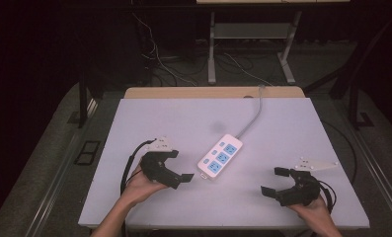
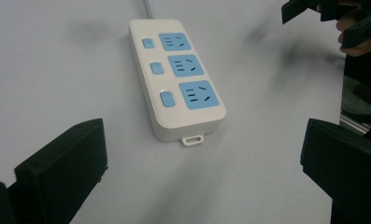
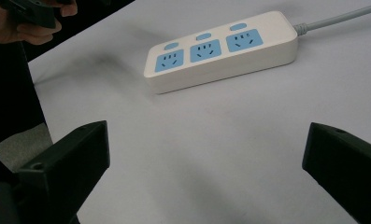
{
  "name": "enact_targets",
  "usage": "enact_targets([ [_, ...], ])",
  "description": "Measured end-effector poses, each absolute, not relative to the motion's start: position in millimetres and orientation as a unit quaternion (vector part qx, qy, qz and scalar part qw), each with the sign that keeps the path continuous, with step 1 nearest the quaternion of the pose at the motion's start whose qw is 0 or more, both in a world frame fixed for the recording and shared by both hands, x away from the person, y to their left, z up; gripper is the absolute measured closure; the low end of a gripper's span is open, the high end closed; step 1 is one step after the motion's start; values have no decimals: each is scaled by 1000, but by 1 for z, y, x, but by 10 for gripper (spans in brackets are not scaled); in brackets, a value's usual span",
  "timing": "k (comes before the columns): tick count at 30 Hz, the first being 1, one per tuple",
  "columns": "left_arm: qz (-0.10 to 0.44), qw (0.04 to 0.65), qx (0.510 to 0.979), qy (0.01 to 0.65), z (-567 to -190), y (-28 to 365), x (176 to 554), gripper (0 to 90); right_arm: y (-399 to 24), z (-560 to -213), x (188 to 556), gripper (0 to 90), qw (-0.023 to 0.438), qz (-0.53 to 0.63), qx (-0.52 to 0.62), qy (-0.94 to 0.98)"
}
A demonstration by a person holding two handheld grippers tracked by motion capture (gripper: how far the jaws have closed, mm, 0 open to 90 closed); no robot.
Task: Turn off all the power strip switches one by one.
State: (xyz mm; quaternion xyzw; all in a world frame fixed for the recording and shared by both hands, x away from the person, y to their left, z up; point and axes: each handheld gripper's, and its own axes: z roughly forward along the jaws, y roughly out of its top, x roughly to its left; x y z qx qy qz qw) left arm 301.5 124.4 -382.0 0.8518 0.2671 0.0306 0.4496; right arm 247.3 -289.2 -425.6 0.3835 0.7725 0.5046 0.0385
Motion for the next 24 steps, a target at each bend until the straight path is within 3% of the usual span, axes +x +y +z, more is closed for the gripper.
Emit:
enact_targets([
  [12, 25, 430, 867, 252, -373, 110, 316, 5, -289, -426, 247, 6, 38, 504, 383, 773],
  [19, 24, 429, 868, 248, -369, 107, 326, 134, -289, -426, 247, 6, 39, 504, 383, 774],
  [24, 20, 422, 873, 245, -368, 102, 331, 158, -289, -426, 247, 6, 38, 504, 382, 774],
])
